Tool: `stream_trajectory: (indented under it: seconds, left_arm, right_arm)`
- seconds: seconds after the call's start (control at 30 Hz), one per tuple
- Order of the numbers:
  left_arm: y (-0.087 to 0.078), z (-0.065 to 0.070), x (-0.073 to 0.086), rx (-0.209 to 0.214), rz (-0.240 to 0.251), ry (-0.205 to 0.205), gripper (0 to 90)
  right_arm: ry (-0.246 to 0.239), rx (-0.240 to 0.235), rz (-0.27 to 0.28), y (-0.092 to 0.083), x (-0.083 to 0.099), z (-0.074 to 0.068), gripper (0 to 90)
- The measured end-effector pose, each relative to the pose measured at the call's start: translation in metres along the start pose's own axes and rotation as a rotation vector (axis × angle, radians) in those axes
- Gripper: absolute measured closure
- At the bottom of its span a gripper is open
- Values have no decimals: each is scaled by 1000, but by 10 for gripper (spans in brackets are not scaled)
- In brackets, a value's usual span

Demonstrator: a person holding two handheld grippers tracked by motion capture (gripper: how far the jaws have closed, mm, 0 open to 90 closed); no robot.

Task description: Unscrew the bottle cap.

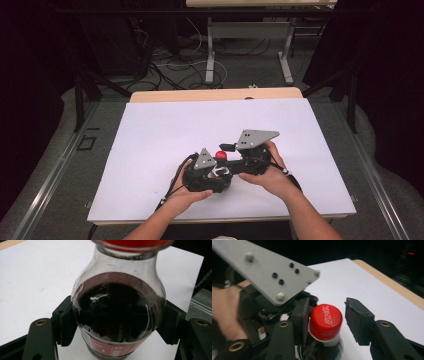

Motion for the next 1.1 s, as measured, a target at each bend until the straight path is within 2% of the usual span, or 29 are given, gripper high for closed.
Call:
stream_trajectory:
  seconds: [0.03,0.07,0.13,0.23,0.33,0.53,0.93,1.0,1.03,1.07,1.1]
  left_arm:
    - [0,0,0,0,0,0,294]
    - [0,-1,0,-2,1,-6,294]
    - [0,-2,0,-4,-5,0,294]
    - [0,-2,0,-6,-3,-2,294]
    - [0,-1,-1,-10,8,-8,294]
    - [-1,-2,-1,-11,8,-6,294]
    - [0,-3,0,-13,4,-6,295]
    - [-1,-3,0,-12,1,-1,294]
    - [-1,-2,0,-12,1,-1,295]
    - [-2,-3,0,-12,-6,5,295]
    - [-2,-2,0,-10,-3,1,295]
  right_arm:
    - [0,0,0,0,0,0,537]
    - [53,70,12,0,0,-2,530]
    - [75,109,10,1,0,-6,532]
    - [70,167,13,4,0,-10,517]
    - [88,207,12,9,0,-10,507]
    - [106,191,26,9,1,-9,532]
    - [85,160,24,0,5,-12,599]
    - [77,141,28,0,5,-11,601]
    - [56,99,16,-2,5,-9,603]
    - [56,99,16,-2,5,-9,603]
    - [36,70,8,-3,4,-6,603]
Point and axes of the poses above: each handheld gripper's, and its own axes: y roughly forward along the jaws, x roughly out of its underside, z roughly to its right, the point moved 6 cm from there along y, roughly forward along the jaws, and after that the axes turned 4 degrees about -z, right-handed, at the moved point
